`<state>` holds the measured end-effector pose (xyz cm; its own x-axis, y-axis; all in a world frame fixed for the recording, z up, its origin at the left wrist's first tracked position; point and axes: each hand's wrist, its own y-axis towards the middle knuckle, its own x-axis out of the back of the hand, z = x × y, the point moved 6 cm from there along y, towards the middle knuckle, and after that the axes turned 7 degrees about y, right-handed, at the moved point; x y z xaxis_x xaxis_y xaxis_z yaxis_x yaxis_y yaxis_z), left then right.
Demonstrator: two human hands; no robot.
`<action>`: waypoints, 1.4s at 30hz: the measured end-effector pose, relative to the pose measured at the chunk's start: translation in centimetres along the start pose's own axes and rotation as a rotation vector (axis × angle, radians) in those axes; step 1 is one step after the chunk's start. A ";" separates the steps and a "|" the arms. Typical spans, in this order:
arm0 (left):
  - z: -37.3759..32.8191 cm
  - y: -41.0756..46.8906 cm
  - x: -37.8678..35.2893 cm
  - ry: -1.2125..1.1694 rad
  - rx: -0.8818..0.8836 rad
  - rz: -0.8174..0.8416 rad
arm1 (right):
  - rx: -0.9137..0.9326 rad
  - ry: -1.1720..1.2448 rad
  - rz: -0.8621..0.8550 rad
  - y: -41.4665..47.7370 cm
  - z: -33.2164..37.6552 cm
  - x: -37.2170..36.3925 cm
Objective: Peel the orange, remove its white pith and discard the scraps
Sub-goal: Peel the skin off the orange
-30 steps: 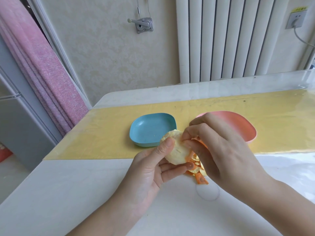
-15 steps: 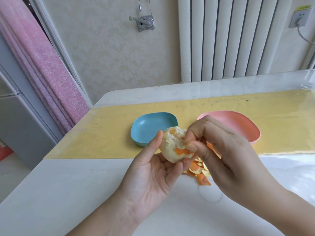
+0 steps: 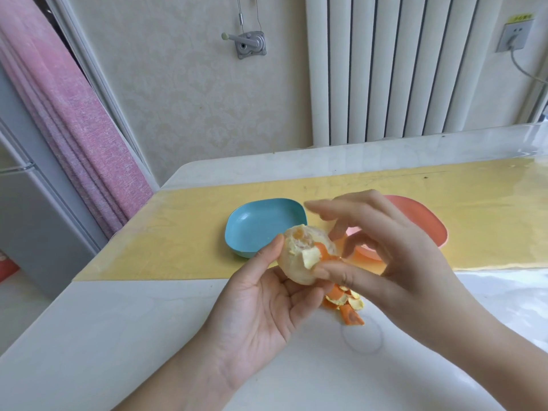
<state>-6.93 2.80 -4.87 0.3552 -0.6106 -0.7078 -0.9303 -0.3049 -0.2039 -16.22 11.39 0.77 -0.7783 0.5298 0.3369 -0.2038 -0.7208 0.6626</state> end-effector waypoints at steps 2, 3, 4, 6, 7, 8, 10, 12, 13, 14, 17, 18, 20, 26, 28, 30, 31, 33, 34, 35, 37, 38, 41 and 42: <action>-0.1 0.1 -0.1 -0.023 -0.032 0.016 | 0.049 -0.086 0.047 -0.1 0.2 -0.3; -0.2 0.1 -0.1 -0.009 -0.051 0.006 | 0.070 -0.121 0.049 -0.1 0.3 -0.3; -0.3 0.1 0.0 0.025 -0.069 -0.017 | 0.089 -0.154 0.042 -0.2 0.4 -0.3; -0.3 0.1 0.2 0.091 -0.087 -0.052 | 0.131 -0.217 0.009 -0.2 0.6 -0.2; -0.3 0.0 0.1 0.121 -0.087 -0.042 | 0.158 -0.258 -0.013 -0.3 0.7 -0.1; -0.3 0.1 0.0 0.150 -0.089 -0.019 | 0.186 -0.301 -0.034 -0.3 0.9 -0.1; -0.3 0.0 0.0 0.207 -0.095 -0.007 | 0.230 -0.346 -0.060 -0.3 1.2 -0.1; -0.2 0.1 0.5 0.256 -0.091 -0.042 | 0.262 -0.361 -0.061 -0.3 1.6 -0.1; -0.1 0.1 0.6 0.269 -0.085 -0.057 | 0.271 -0.375 -0.055 -0.3 1.7 -0.1; 0.1 0.1 0.7 0.270 -0.077 -0.069 | 0.273 -0.397 -0.046 -0.3 1.7 -0.1; 0.6 0.1 0.7 0.208 -0.023 -0.088 | 0.274 -0.458 -0.021 -0.1 1.6 -0.4; 0.9 0.1 0.6 0.174 0.006 -0.095 | 0.274 -0.464 -0.014 -0.1 1.6 -0.5; 1.4 0.1 0.3 0.111 0.061 -0.113 | 0.247 -0.424 -0.014 0.0 1.6 -0.3; -0.9 -0.3 0.2 -0.022 0.008 -0.138 | 0.046 -0.094 -0.021 0.1 0.7 0.2; -1.4 -0.2 0.1 -0.028 -0.034 -0.105 | -0.029 -0.056 -0.038 0.1 -0.2 0.3; -1.3 0.0 0.1 -0.008 -0.066 -0.093 | -0.030 -0.138 -0.067 0.1 -0.5 0.6; -1.2 0.2 0.4 0.015 -0.085 -0.110 | -0.021 -0.186 -0.085 0.1 -0.6 0.8; -1.2 0.5 0.8 0.046 -0.120 -0.142 | -0.023 -0.245 -0.118 0.0 -0.7 0.9; -1.2 0.6 0.9 0.049 -0.136 -0.132 | -0.038 -0.258 -0.126 -0.2 -1.0 0.8; -1.3 0.6 0.9 0.053 -0.147 -0.111 | -0.062 -0.264 -0.132 -0.3 -1.2 0.7; -1.4 0.6 1.0 0.062 -0.169 -0.085 | -0.115 -0.271 -0.142 -0.5 -1.7 0.7; -1.5 0.6 1.1 0.071 -0.178 -0.090 | -0.134 -0.277 -0.145 -0.5 -1.8 0.7; -1.5 0.7 1.4 0.116 -0.198 -0.104 | -0.177 -0.303 -0.161 -0.5 -1.9 1.1; -1.6 0.7 1.4 0.133 -0.204 -0.102 | -0.186 -0.310 -0.161 -0.5 -2.0 1.1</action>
<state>-6.92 0.61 -4.93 0.4680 -0.6553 -0.5930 -0.8560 -0.5029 -0.1198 -18.19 11.43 -0.51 -0.5171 0.7323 0.4431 -0.4349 -0.6707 0.6009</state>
